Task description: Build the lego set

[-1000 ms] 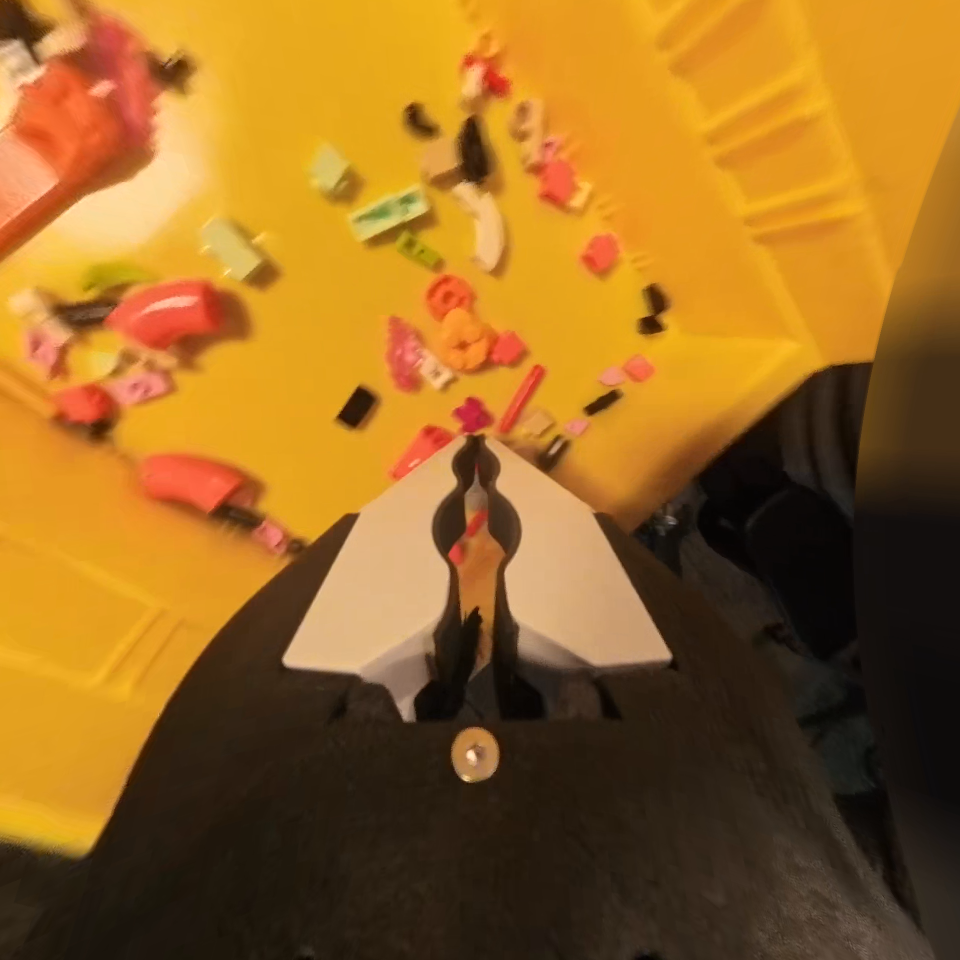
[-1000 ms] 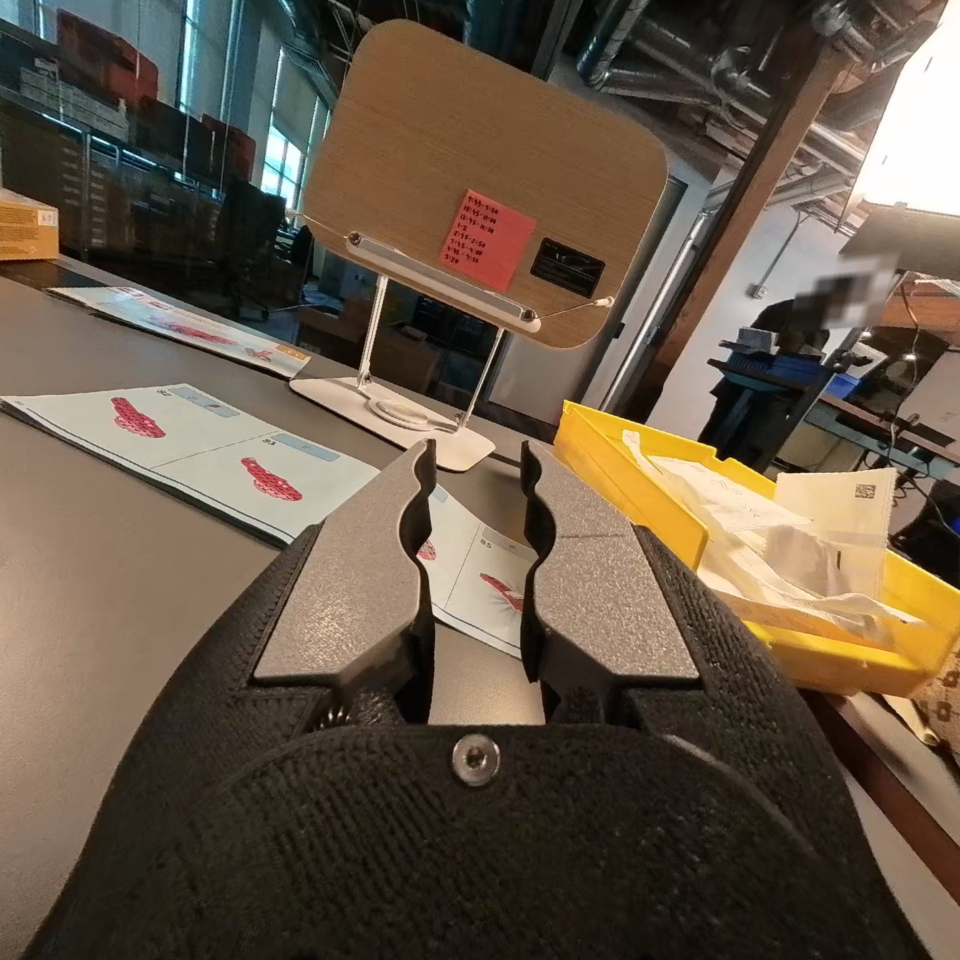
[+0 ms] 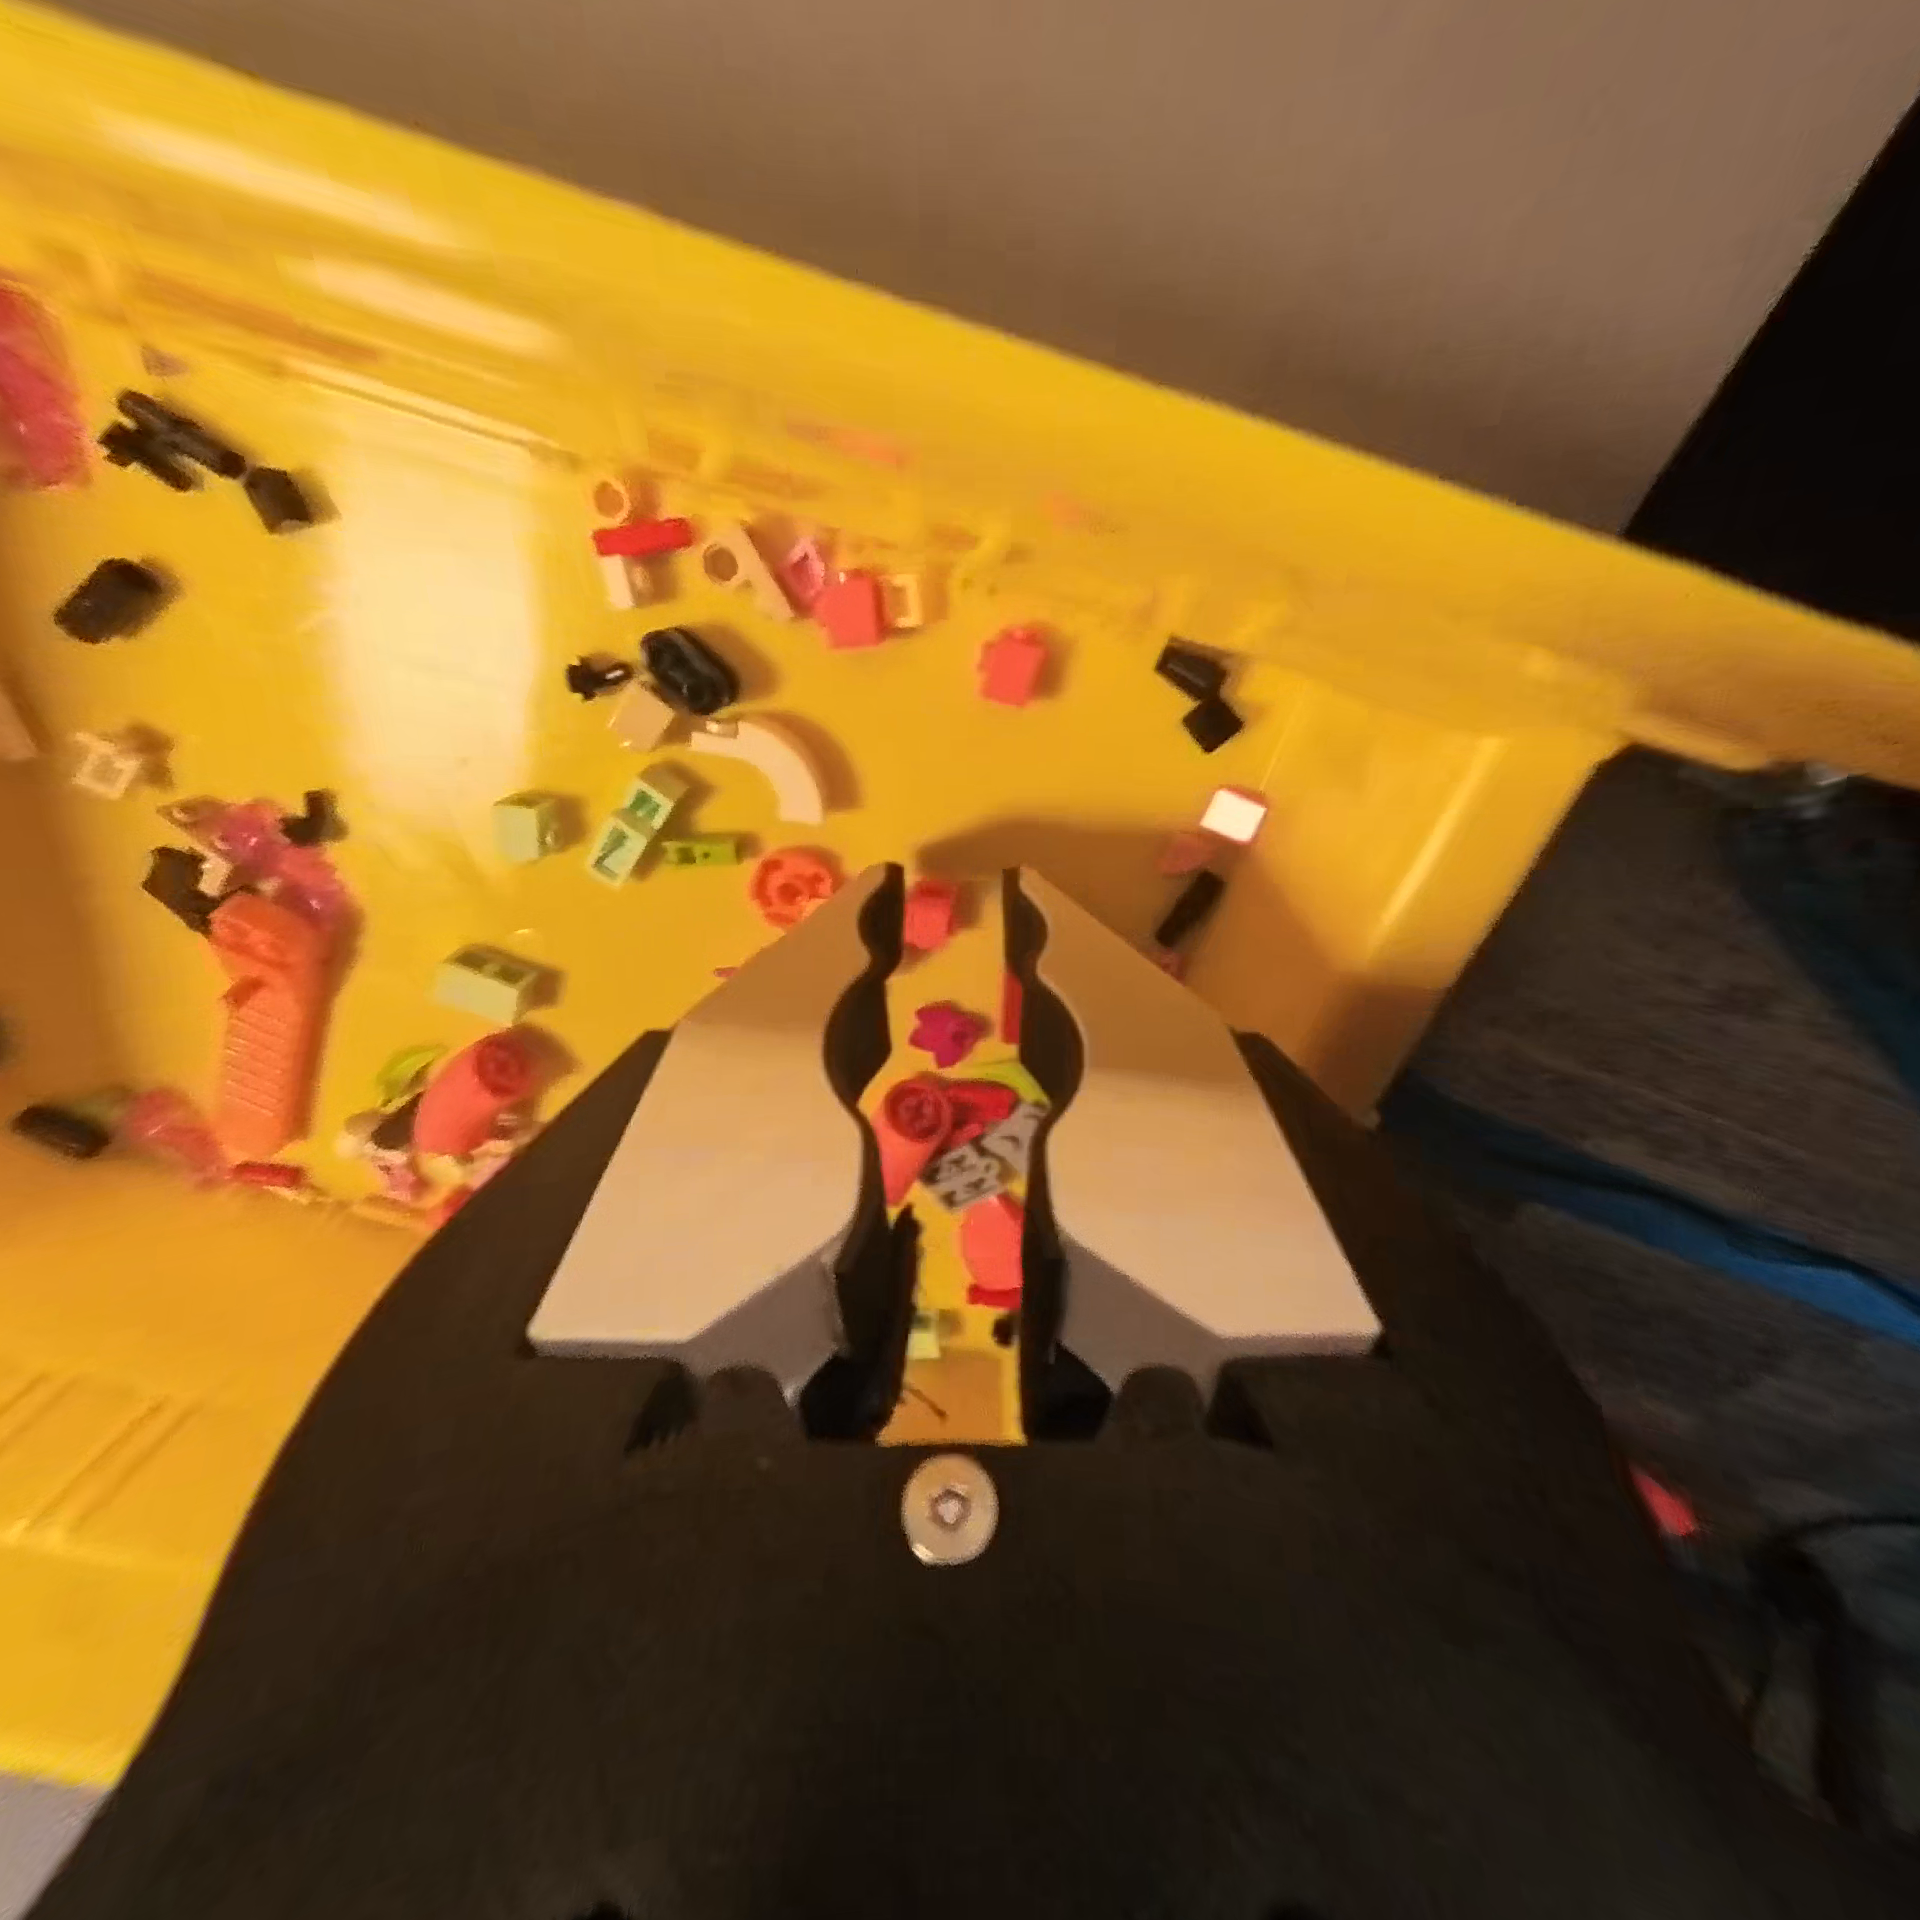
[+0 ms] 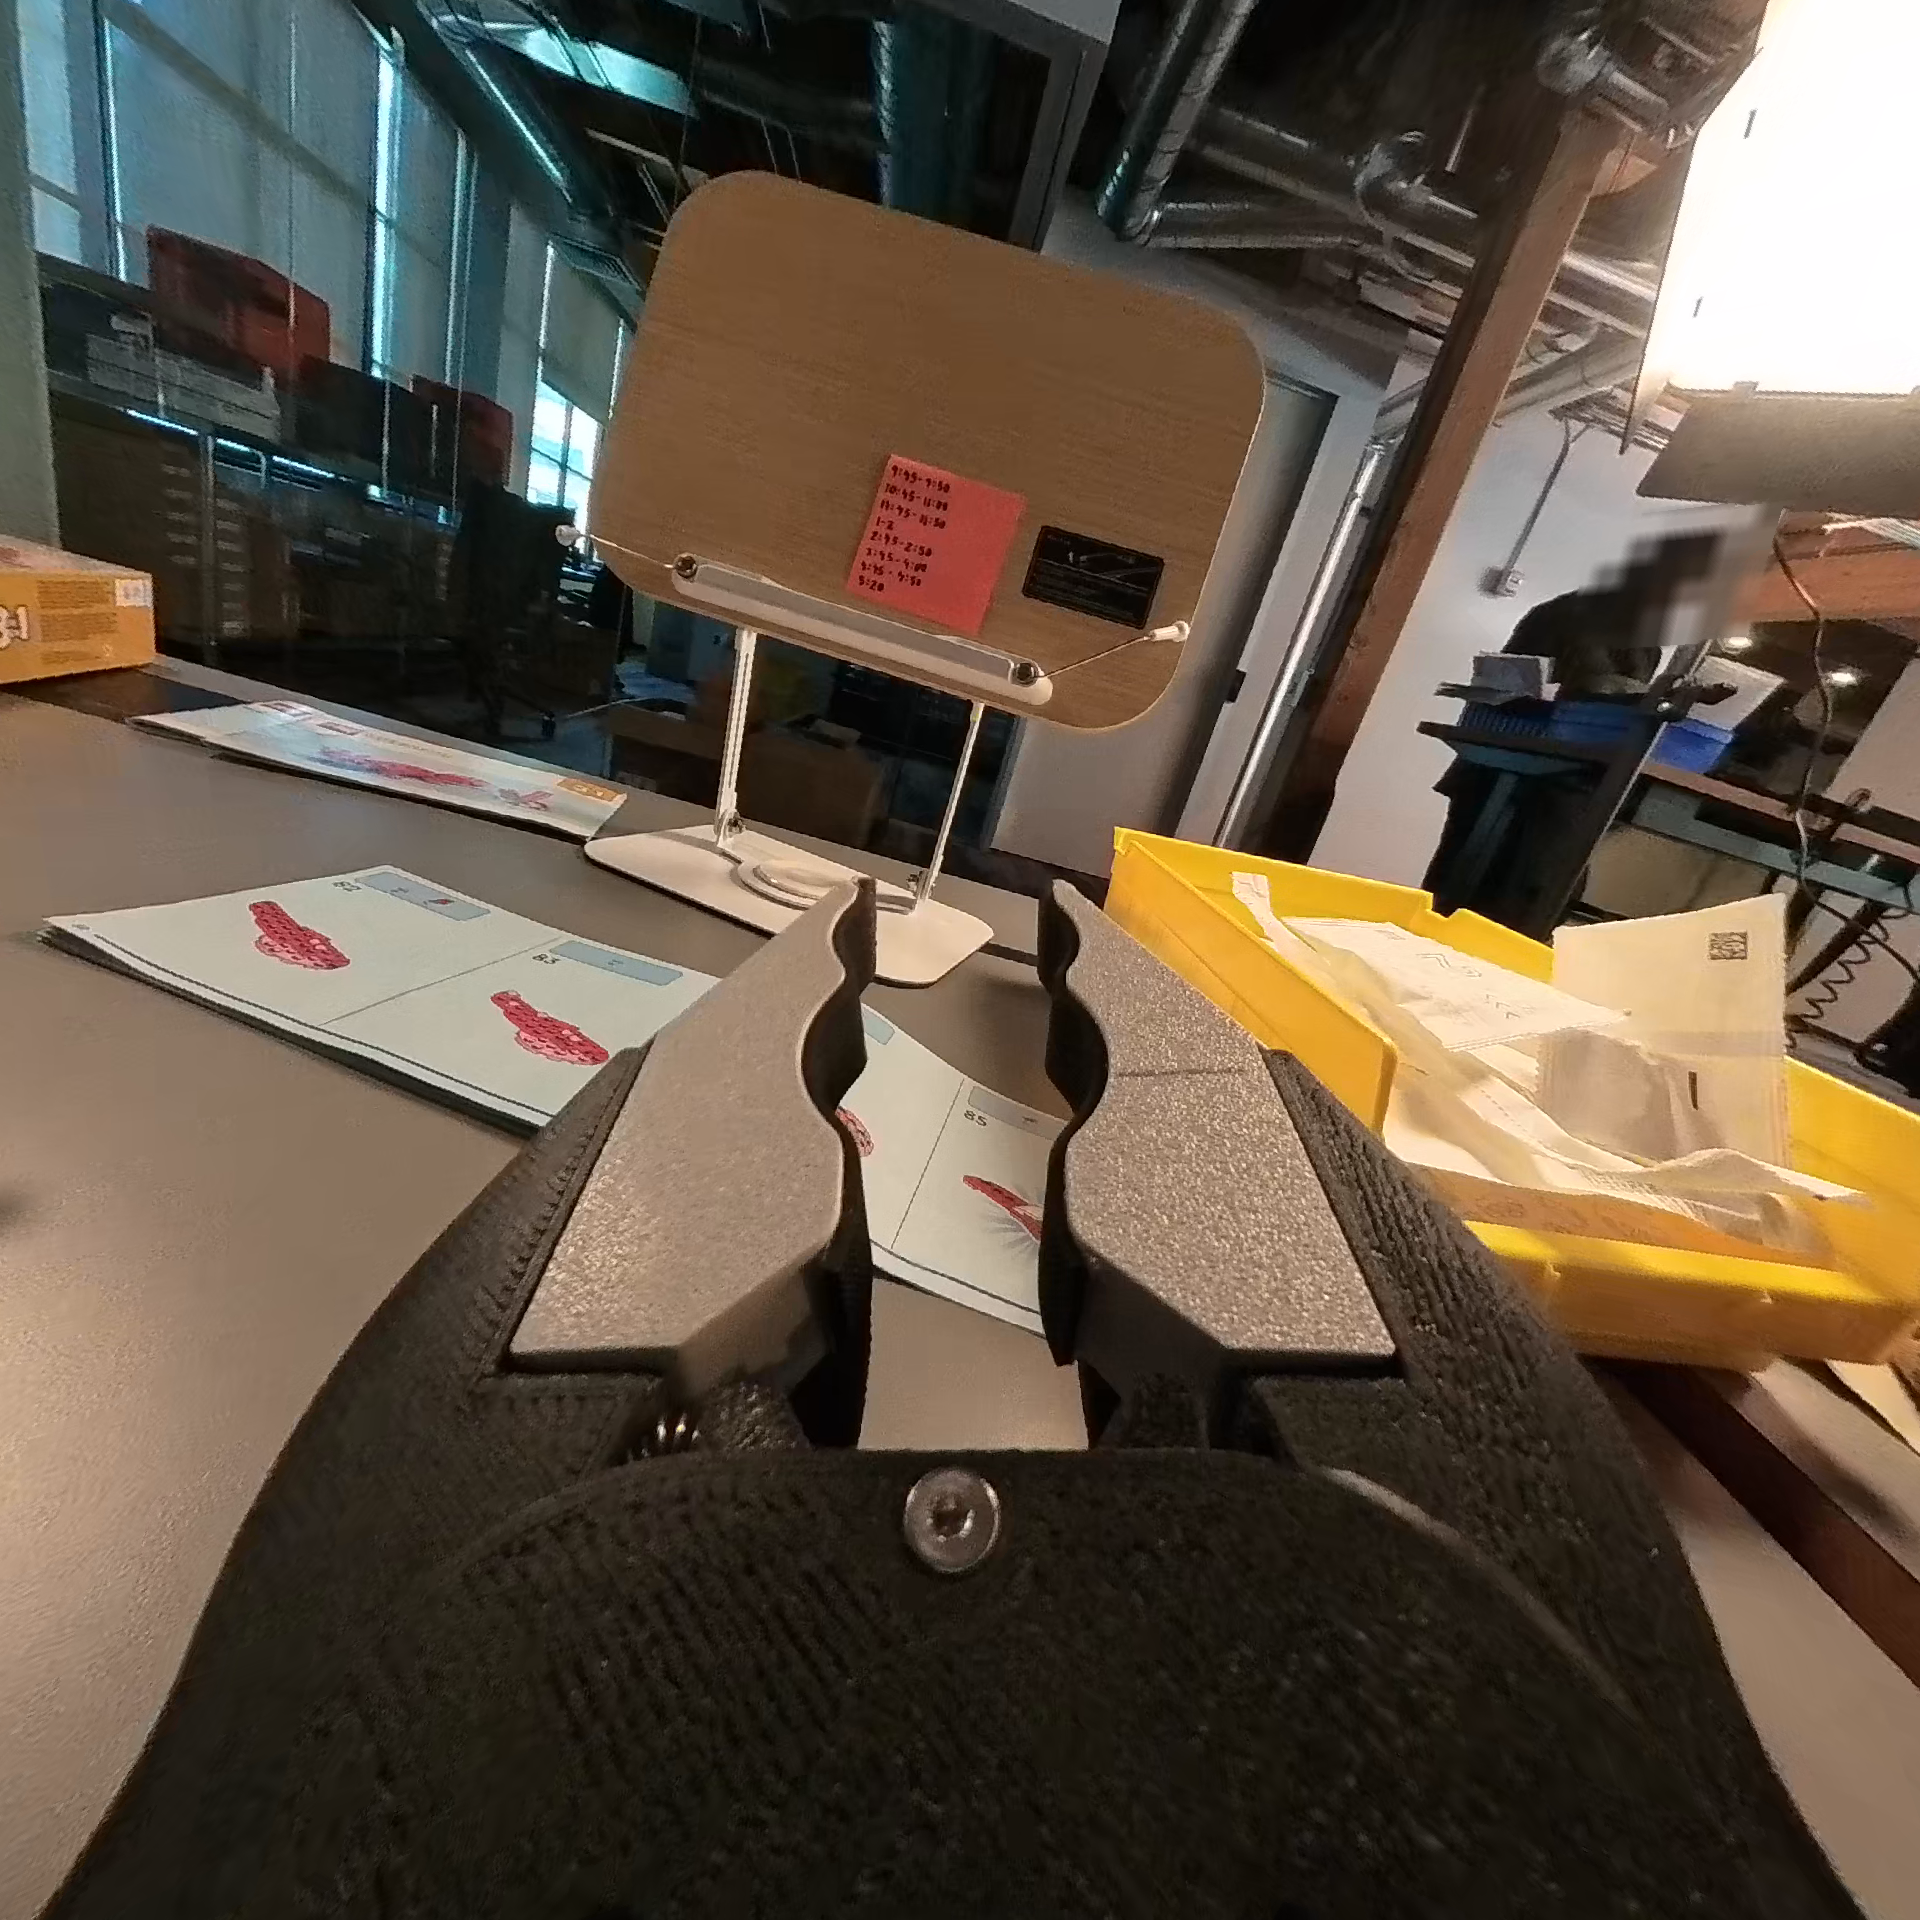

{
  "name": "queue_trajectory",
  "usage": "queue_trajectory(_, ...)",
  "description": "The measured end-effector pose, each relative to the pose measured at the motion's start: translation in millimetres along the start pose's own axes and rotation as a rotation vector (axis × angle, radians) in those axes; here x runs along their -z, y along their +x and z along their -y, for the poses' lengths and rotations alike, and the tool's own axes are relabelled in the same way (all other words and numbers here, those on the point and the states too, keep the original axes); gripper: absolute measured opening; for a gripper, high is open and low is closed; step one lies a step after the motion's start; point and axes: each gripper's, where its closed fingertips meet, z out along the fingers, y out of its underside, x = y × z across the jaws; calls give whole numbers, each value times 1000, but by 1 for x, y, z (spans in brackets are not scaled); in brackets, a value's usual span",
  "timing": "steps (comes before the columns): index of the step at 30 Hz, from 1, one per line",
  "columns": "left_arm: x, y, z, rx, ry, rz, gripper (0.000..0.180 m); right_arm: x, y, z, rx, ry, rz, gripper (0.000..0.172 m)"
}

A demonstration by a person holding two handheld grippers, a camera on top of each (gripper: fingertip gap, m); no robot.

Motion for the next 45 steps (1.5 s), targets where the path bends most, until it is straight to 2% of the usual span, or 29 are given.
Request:
queue_trajectory(3, 8, 20, 5, 39, 77, -173, 7, 0, 1, 0, -13, 2, 1, 28)
queue_trajectory(5, 10, 28, 7, 25, 92, -236, 8, 0, 1, 0, -19, 3, 3, 28)
queue_trajectory(6, 8, 28, 6, 12, 77, -242, 13, 0, 1, 0, -21, 3, 2, 28)
queue_trajectory(8, 1, 25, 4, -20, 30, -204, 36, 0, 2, 0, -21, 6, -4, 28)
queue_trajectory(12, 0, 17, 7, -80, -10, -139, 58, 1, 6, 2, -19, 11, -24, 30)
queue_trajectory(16, -4, 9, 5, -48, -55, -127, 80, 2, 8, 2, -28, 16, -31, 30)
queue_trajectory(20, -11, -8, 2, -28, -111, -17, 114, 2, 9, 3, -36, 20, -35, 30)
queue_trajectory(24, -10, -20, 0, -9, -124, 43, 132, 3, 10, 3, -39, 22, -35, 30)
queue_trajectory(26, -7, -27, -1, 2, -109, 81, 131, 3, 10, 3, -41, 23, -34, 30)
queue_trajectory(28, -2, -34, -2, 22, -63, 118, 115, 3, 10, 3, -43, 25, -34, 29)
queue_trajectory(31, 7, -18, 4, 25, 73, 19, 59, 3, 11, 4, -48, 30, -36, 29)
queue_trajectory(33, 13, -7, 11, 26, 155, -37, 37, 3, 11, 4, -51, 32, -36, 29)
queue_trajectory(34, 15, -4, 12, 23, 178, -45, 32, 3, 11, 4, -52, 32, -36, 29)
queue_trajectory(40, 5, -1, 4, 8, 143, -47, 29, 3, 10, 4, -53, 31, -28, 29)
queue_trajectory(45, -3, -8, -6, 10, 67, -8, 19, 4, 11, 5, -61, 34, -29, 28)
